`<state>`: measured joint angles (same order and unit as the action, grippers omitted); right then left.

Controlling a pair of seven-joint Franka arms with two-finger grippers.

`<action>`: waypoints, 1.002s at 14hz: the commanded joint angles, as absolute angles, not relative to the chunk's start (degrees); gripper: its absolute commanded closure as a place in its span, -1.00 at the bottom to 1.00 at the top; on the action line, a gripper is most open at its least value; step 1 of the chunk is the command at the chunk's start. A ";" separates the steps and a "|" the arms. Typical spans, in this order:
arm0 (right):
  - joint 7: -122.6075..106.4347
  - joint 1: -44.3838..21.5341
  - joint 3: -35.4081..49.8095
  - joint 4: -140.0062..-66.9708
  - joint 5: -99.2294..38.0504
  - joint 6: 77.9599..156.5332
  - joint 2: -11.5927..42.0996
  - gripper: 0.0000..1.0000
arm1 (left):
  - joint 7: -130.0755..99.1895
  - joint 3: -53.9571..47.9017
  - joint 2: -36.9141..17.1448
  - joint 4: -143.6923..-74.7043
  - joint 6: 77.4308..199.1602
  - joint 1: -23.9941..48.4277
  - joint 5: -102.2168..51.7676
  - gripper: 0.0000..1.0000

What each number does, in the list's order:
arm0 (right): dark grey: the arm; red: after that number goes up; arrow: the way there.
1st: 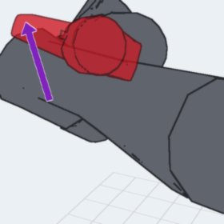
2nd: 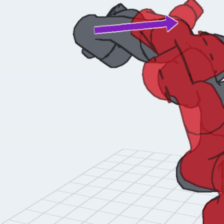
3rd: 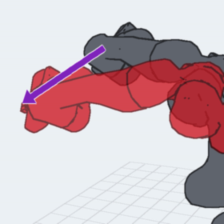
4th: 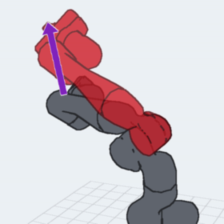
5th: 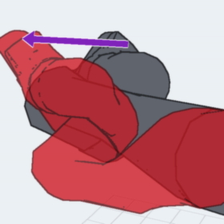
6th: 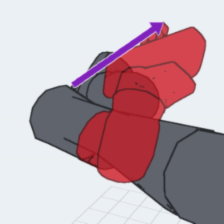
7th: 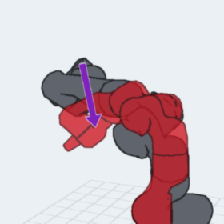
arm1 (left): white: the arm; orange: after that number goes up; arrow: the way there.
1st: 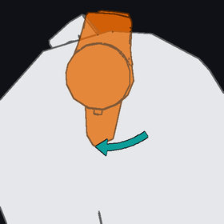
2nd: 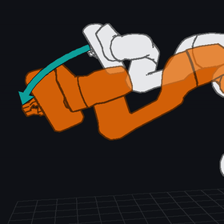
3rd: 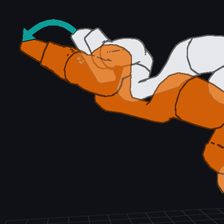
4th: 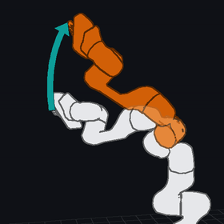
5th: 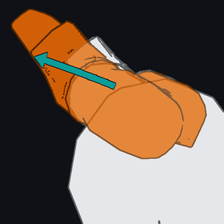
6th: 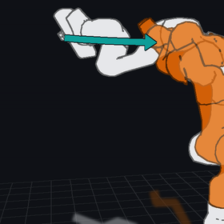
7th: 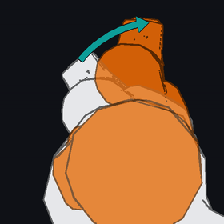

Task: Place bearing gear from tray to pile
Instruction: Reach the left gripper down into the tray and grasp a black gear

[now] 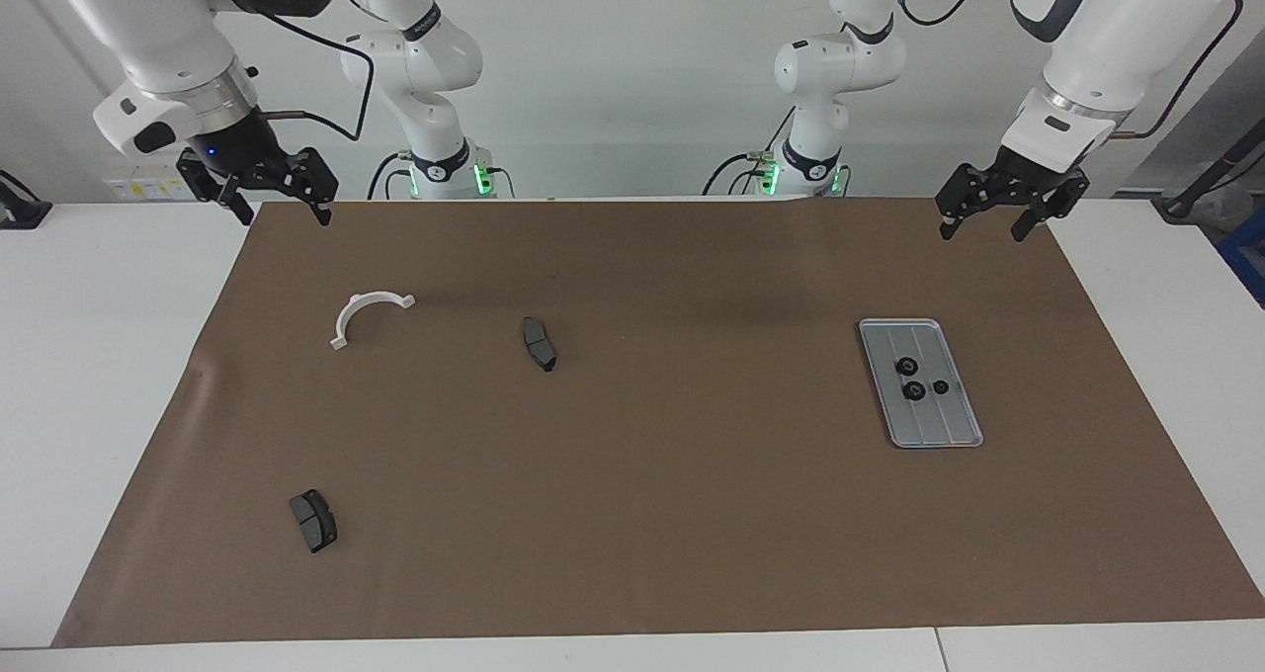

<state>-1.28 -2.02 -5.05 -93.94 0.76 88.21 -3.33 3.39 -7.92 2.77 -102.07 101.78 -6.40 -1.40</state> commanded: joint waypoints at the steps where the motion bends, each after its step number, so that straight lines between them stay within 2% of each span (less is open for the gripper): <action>1: -0.62 -2.02 -5.01 -94.48 -0.09 88.24 -3.96 -1.00 | 2.72 -8.09 0.98 -104.06 106.33 -6.50 -1.05 -1.00; 5: -0.62 -2.02 -5.01 -94.39 -0.09 88.24 -3.96 -1.00 | 2.72 -8.09 -6.40 -104.50 114.50 -6.50 -1.05 -1.00; 8: -0.62 -2.02 -5.10 -94.39 -0.09 88.24 -3.96 -1.00 | 2.90 -8.09 -6.77 -110.29 123.20 -6.15 -0.97 -1.00; 14: -0.62 -2.02 -5.10 -94.39 -0.09 88.24 -3.96 -1.00 | 3.78 -8.00 -13.44 -110.92 130.25 -6.07 -0.88 -1.00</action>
<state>-1.28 -2.02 -5.05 -93.94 0.76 88.21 -3.33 3.45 -8.20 -11.94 -110.45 127.79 -6.33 -1.40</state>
